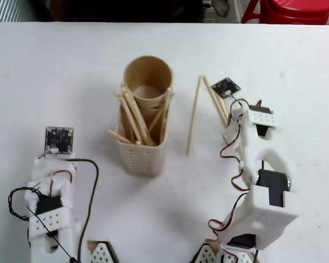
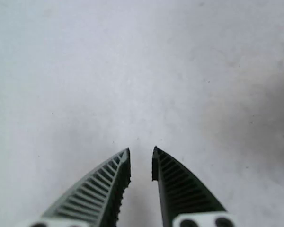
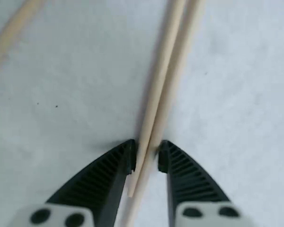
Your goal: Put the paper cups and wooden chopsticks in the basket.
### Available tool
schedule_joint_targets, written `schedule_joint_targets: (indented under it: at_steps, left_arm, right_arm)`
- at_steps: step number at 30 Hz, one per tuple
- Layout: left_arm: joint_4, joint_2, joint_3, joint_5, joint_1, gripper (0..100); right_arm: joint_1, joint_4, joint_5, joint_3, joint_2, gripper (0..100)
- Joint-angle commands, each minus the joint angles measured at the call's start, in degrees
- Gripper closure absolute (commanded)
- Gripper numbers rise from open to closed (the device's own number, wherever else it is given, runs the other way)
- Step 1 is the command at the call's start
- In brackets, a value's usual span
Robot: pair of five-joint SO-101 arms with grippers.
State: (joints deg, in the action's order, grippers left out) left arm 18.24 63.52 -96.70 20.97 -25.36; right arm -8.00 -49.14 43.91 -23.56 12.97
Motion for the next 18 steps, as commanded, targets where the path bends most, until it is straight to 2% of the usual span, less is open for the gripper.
schedule_joint_targets:
  at_steps: [1,3,6,12,18]
  left_arm:
    - [0.1,0.9,0.1,0.7,-0.5,90]
    - [0.1,0.9,0.1,0.7,-0.5,90]
    - [0.1,0.9,0.1,0.7,-0.5,90]
    - [0.1,0.9,0.1,0.7,-0.5,90]
    - [0.1,0.9,0.1,0.7,-0.5,90]
  right_arm:
    - [-0.6,-0.5,0.1,1.9,0.0,97.0]
    - [-0.1,-0.6,-1.1,1.9,-0.2,98.5]
    - [-0.1,-0.6,-6.6,2.0,-4.0,98.1]
    - [-0.2,-3.9,-16.0,1.6,-20.4,98.1]
    - [2.1,-7.8,-18.8,-2.2,-36.1,98.1]
